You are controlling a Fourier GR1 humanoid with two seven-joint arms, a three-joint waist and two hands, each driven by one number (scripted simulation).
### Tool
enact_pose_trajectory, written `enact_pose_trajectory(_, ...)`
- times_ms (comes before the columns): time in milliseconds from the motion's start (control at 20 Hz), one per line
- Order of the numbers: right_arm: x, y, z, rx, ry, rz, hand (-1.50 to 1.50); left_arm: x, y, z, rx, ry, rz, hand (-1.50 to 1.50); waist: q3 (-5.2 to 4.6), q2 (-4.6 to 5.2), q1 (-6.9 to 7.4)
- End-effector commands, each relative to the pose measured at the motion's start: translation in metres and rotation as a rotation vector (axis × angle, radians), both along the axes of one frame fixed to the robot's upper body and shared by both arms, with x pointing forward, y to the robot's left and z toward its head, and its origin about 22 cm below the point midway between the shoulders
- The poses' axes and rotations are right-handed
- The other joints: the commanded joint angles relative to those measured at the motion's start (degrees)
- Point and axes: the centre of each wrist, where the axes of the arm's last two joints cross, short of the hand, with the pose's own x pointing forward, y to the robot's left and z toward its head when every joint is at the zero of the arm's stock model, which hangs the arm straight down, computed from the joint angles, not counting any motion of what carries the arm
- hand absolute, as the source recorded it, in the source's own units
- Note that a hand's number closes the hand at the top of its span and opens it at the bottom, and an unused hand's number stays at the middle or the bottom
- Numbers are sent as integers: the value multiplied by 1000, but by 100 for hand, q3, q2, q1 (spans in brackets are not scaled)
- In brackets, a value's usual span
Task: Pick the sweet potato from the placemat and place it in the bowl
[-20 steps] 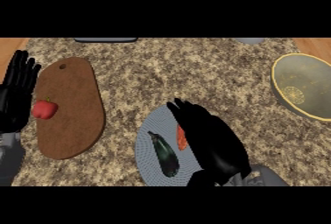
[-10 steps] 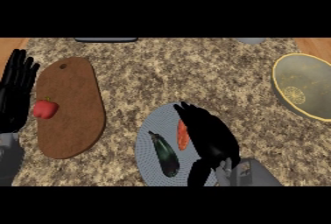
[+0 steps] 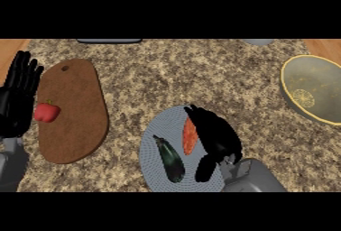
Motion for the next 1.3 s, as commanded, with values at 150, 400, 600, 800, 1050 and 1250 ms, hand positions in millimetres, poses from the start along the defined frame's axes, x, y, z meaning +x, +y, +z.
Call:
enact_pose_trajectory(150, 2, 10, -8, 24, -33, 39, -150, -1, 4, 8, -8, -4, 6, 0, -1, -3, -3)
enact_pose_trajectory(400, 7, 1, -25, -19, -2, 50, -150, 4, 7, -12, 5, -18, 25, 0, -2, -1, -9)
enact_pose_trajectory(600, 19, 9, -30, -10, 8, 22, -150, -7, 12, 3, 9, -17, 16, 0, -1, -3, 10)
enact_pose_trajectory(800, 12, 23, -62, -32, 13, 34, -150, 6, 2, -3, 4, -16, -6, 0, -1, 2, 11)
enact_pose_trajectory(1050, 24, 4, -78, -44, 40, 20, -150, -7, 16, 0, -4, -5, 17, 0, 0, -1, 15)
enact_pose_trajectory(1250, 25, 8, -67, -57, 74, -30, -150, -8, 16, -5, 4, 5, 5, 0, -1, -4, 6)
